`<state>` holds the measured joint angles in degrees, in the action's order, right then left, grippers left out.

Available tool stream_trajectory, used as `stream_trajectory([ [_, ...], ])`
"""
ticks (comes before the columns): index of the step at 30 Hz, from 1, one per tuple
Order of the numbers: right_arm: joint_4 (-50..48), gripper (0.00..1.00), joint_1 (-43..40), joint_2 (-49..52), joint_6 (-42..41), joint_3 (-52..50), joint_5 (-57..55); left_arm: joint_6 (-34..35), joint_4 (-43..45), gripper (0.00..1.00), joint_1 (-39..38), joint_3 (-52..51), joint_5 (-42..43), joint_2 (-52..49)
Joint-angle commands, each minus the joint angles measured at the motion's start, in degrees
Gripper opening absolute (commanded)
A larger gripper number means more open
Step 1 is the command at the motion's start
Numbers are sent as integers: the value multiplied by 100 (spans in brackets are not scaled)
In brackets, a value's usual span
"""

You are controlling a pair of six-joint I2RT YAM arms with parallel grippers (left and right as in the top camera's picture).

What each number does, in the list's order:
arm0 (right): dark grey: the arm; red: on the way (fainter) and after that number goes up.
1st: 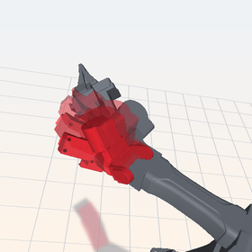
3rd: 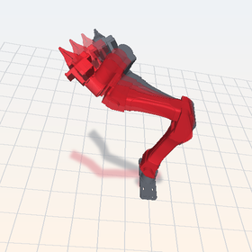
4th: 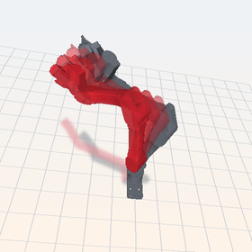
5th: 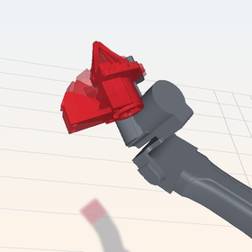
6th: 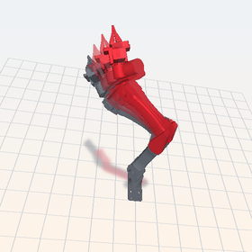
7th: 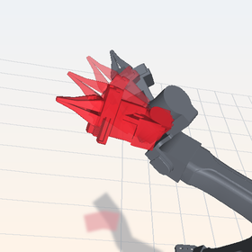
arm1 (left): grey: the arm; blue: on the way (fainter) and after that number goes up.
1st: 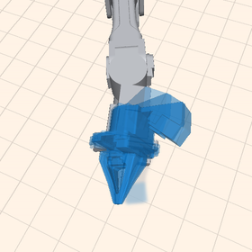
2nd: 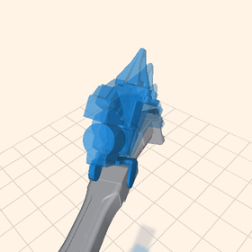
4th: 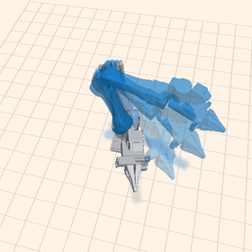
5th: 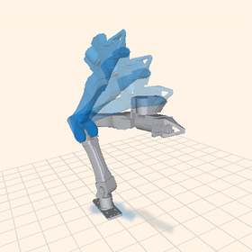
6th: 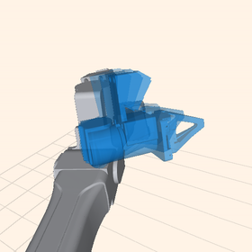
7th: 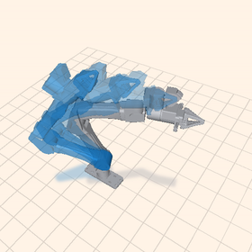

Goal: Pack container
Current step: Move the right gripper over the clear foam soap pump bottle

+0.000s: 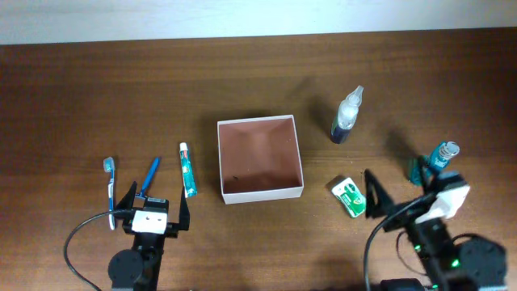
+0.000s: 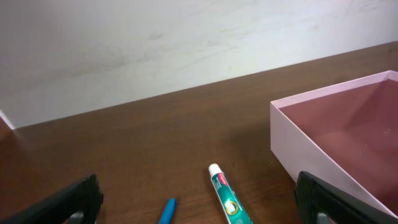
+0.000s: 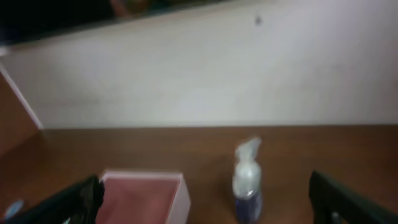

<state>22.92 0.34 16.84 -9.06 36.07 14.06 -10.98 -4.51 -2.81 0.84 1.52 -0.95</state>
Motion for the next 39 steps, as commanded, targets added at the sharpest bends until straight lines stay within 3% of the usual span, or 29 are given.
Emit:
stream_trajectory([
  [1, 667, 98, 46, 1196, -48, 1220, -380, -90, -4, 99, 35, -33, 63, 17],
  [10, 3018, 98, 46, 4470, -48, 4074, -354, -90, -4, 99, 35, -33, 63, 17],
  [13, 3362, 98, 46, 5193, -46, 4562, -216, -90, -4, 99, 35, -33, 63, 17],
  [23, 2752, 98, 46, 6570, -52, 4686, 120, -90, -4, 99, 35, -33, 63, 17],
  [27, 2538, 99, 48, 6913, -529, 4686, 68, -90, -4, 99, 35, -33, 63, 17],
  [39, 2055, 97, 1049, 7324, -1679, 4686, -2896, -90, -4, 99, 35, -33, 63, 17],
])
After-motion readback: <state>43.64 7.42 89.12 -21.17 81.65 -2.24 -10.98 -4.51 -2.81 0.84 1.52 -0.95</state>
